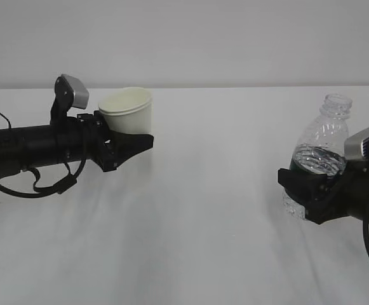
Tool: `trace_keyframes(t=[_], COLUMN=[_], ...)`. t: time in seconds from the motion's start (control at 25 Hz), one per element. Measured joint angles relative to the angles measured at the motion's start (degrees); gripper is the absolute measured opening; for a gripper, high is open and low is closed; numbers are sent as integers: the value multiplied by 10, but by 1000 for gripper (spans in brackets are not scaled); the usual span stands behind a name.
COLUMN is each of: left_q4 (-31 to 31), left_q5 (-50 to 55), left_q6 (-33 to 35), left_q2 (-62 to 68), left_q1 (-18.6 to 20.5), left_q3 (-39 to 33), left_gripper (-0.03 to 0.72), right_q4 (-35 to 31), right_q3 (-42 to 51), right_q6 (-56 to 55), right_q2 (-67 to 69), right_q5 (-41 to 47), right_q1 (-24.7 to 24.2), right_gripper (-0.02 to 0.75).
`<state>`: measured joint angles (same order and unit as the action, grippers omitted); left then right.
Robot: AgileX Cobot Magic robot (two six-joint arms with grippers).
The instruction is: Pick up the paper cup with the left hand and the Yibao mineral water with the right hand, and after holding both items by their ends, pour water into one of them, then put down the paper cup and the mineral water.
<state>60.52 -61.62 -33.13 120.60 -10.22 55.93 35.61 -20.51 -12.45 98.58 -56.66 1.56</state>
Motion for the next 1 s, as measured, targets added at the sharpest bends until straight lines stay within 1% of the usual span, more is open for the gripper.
trace_keyframes(t=[0.12, 0.28, 0.44, 0.56, 0.72, 1.0], left_q4=[44, 78, 106, 114, 114, 105], left_q5=[-13, -32, -37, -38, -40, -40], left_q6=[-19, -39, -45, -46, -47, -48], left_q2=[-6, -6, -11, -25, -33, -33], left_q1=[0, 0, 0, -3, -25, -91], left_q3=[-1, -1, -1, -1, -1, -1], left_gripper=[450, 449, 442, 442, 442, 440], right_q4=[5, 17, 26, 30, 40, 68], right_q3=[0, 0, 0, -7, -17, -46], right_q6=[-1, -5, -9, -13, -16, -33], right_q2=[0, 0, 0, 0, 0, 0], right_q5=[0, 0, 0, 0, 0, 22], right_q1=[0, 0, 0, 0, 0, 0], right_gripper=[462, 462, 462, 462, 462, 462])
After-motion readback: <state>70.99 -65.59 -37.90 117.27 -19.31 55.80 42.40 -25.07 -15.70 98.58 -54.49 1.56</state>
